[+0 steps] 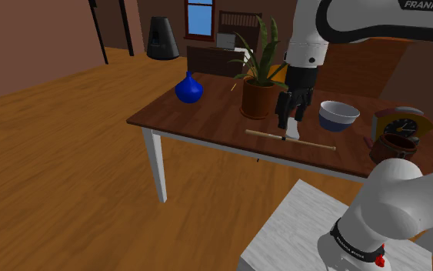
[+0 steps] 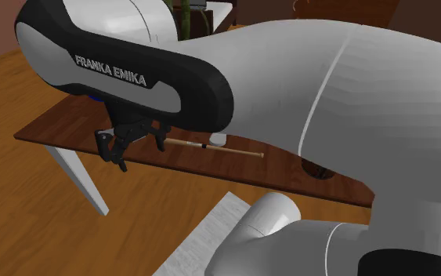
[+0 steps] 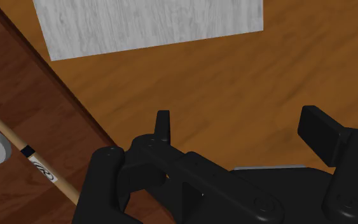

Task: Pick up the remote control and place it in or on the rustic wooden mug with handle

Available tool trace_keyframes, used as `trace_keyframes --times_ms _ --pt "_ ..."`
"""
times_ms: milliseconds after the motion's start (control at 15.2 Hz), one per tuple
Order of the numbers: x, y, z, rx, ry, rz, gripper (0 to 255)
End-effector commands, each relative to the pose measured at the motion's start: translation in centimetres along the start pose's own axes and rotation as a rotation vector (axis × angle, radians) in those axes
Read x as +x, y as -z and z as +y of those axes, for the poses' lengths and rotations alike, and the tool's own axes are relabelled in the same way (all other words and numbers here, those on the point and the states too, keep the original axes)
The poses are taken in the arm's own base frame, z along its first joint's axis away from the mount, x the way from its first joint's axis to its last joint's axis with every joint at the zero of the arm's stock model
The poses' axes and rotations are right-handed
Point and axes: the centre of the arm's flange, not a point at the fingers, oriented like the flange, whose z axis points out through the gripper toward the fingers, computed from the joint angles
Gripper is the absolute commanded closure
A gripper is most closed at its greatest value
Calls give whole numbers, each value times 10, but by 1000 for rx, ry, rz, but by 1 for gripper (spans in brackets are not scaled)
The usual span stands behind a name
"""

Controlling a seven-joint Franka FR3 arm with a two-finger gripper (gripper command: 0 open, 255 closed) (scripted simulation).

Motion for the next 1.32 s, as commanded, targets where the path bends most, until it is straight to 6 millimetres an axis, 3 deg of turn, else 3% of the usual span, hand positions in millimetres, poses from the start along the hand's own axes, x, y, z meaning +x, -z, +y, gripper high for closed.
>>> trace_keyframes --times_ms 0,660,1254 --pt "0 0 0 0 0 0 0" --pt "78 -43 92 1 -240 37 0" --pt "128 -81 188 2 -455 70 0"
